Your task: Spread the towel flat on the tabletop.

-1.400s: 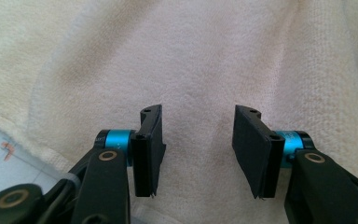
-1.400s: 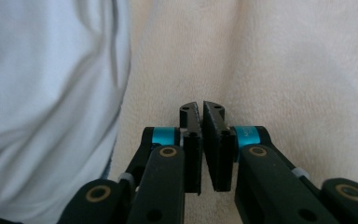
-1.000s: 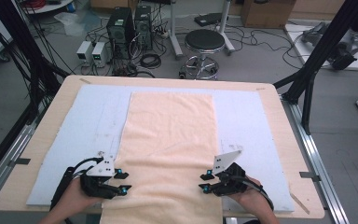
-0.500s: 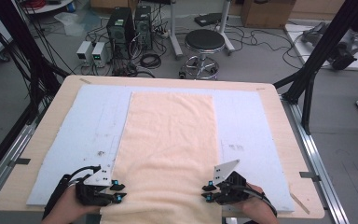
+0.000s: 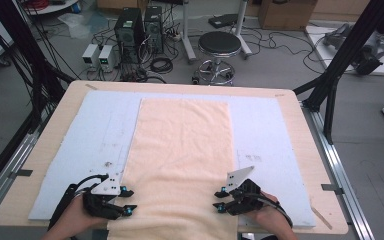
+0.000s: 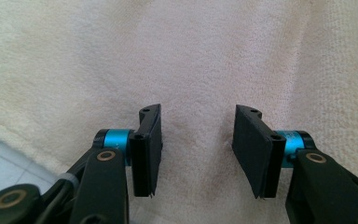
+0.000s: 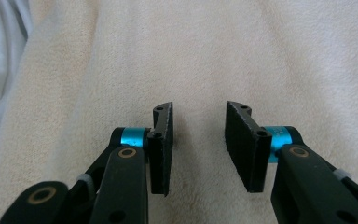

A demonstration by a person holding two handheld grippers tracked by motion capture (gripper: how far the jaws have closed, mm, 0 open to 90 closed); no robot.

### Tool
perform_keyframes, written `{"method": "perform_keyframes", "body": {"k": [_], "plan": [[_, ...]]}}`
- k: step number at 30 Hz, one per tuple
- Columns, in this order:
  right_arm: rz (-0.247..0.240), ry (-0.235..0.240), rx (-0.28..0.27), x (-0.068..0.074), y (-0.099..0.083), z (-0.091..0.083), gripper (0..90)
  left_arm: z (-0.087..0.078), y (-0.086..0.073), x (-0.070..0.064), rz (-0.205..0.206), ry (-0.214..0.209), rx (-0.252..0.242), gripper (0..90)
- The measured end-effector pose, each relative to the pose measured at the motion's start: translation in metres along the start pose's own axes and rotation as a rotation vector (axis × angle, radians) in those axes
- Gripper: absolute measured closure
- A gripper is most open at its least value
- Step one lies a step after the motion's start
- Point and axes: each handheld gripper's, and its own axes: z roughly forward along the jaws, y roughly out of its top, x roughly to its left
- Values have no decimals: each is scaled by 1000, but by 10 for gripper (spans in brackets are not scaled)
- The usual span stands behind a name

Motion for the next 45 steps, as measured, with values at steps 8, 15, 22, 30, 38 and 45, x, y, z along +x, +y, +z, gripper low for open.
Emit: {"method": "perform_keyframes", "body": {"k": [8,15,22,30,38,45], "plan": [[43,-75,-45,-16,13,-3,572,10,15,24,-32,60,-6,492],[86,-128,9,-34,11,5,578,17,17,46,-61,66,-25,652],[147,-191,-8,-48,10,5,579,24,24,55,-75,137,-34,726],[161,-220,-18,-55,8,3,566,30,34,64,-78,232,-20,679],[66,-103,-91,-28,13,-8,539,7,29,34,-14,135,-79,589],[16,-94,-4,-9,6,6,541,11,16,9,34,63,13,569]]}}
